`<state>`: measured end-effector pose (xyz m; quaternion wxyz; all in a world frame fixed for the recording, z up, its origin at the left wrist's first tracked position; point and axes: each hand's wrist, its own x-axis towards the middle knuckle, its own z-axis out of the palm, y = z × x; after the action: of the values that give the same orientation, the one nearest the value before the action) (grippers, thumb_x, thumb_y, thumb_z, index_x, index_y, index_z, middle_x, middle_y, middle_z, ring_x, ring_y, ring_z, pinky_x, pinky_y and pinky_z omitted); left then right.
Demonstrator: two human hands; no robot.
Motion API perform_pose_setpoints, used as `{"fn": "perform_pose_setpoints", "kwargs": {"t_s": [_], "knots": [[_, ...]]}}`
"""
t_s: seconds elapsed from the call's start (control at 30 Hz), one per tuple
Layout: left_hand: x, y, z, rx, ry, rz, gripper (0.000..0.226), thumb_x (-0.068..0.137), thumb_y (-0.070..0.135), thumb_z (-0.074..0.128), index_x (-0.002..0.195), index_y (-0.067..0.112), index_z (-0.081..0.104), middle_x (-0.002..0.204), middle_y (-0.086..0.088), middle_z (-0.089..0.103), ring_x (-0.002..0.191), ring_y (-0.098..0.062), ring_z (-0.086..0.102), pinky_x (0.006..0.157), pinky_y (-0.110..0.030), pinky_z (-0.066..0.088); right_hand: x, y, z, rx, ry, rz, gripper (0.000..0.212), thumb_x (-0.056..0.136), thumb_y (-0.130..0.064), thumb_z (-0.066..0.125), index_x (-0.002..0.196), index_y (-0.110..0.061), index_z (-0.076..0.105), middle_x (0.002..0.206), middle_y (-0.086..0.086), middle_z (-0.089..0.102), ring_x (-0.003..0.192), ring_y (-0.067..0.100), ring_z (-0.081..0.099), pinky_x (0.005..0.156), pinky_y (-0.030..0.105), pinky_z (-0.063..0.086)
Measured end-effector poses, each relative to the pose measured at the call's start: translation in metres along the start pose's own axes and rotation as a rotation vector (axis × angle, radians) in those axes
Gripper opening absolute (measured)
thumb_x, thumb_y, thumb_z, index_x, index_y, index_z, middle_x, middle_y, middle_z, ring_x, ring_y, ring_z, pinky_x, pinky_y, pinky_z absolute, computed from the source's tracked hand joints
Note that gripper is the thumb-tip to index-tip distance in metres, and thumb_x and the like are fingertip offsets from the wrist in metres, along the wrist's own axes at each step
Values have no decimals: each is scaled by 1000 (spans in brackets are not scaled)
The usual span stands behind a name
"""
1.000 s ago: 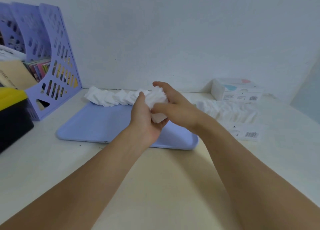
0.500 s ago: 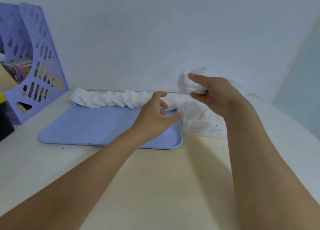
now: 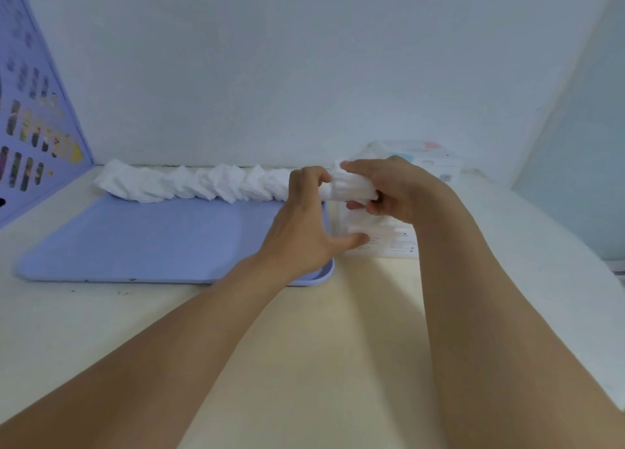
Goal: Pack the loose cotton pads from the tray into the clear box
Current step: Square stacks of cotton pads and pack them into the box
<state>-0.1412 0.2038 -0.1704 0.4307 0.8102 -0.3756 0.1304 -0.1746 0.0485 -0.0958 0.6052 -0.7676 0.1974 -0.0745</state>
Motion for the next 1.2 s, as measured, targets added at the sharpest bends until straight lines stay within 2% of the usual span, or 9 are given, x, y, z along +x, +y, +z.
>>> {"fn": "perform_pose_setpoints", "kwargs": {"t_s": [0.13, 0.3, 0.4, 0.5, 0.57, 0.8, 0.97, 1.1, 1.2], "knots": [[-2, 0, 1, 91, -99, 80, 47, 75, 58, 78, 104, 28, 57, 116, 7, 36, 76, -17, 56, 75, -42, 54, 0, 0, 0, -157, 75, 38, 29, 88, -34, 72, 90, -6, 69, 66, 9, 63, 47, 17, 49, 45, 26, 34], [1, 1, 5, 89, -151, 35, 42, 78, 61, 74, 92, 29, 52, 102, 6, 46, 81, -17, 58, 79, -38, 52, -4, 0, -9, -530, 152, 103, 40, 80, -44, 75, 71, -10, 56, 53, 5, 49, 46, 19, 42, 51, 30, 34], [1, 0, 6, 58, -174, 26, 40, 79, 58, 75, 88, 30, 48, 98, 4, 52, 83, -17, 58, 79, -35, 51, -1, 0, -7, -601, 75, 120, 41, 78, -46, 75, 67, -13, 53, 49, 2, 44, 44, 18, 37, 49, 28, 31], [2, -1, 5, 18, -168, 22, 41, 77, 54, 79, 83, 31, 46, 93, 3, 53, 80, -14, 56, 69, -22, 44, 2, -3, -2, -604, 10, 141, 37, 81, -42, 70, 66, -15, 50, 43, -1, 39, 41, 14, 33, 46, 25, 28], [2, -2, 4, -16, -166, 8, 42, 76, 51, 81, 79, 34, 43, 91, 4, 53, 78, -11, 53, 66, -18, 38, 4, -2, 0, -621, 5, 140, 38, 82, -42, 69, 66, -14, 49, 45, -1, 39, 43, 15, 34, 47, 25, 29], [3, -3, 3, -11, -156, 2, 44, 76, 51, 82, 77, 34, 41, 90, 6, 53, 80, -11, 54, 66, -18, 40, 9, 0, -5, -672, -14, 131, 51, 82, -57, 73, 75, -10, 56, 58, 5, 48, 53, 19, 41, 57, 31, 38], [2, -4, 4, -6, -154, 7, 42, 77, 51, 80, 80, 31, 44, 89, 7, 51, 78, -11, 53, 66, -20, 38, -2, -5, 3, -787, 35, 113, 47, 87, -49, 72, 74, -6, 56, 65, 6, 52, 57, 19, 46, 58, 29, 39], [1, -5, 3, 22, -155, 39, 41, 80, 54, 77, 87, 25, 49, 88, 7, 51, 79, -14, 53, 68, -25, 39, -8, -11, 13, -871, 68, 117, 35, 82, -32, 78, 75, -9, 52, 64, 3, 50, 56, 17, 46, 55, 26, 39], [2, -3, 5, 43, -150, 53, 41, 82, 55, 75, 90, 23, 50, 89, 7, 52, 78, -12, 52, 68, -25, 37, -4, -7, 26, -1016, 233, 26, 29, 77, -24, 78, 77, -12, 52, 72, 2, 56, 69, 19, 57, 65, 31, 46]]}}
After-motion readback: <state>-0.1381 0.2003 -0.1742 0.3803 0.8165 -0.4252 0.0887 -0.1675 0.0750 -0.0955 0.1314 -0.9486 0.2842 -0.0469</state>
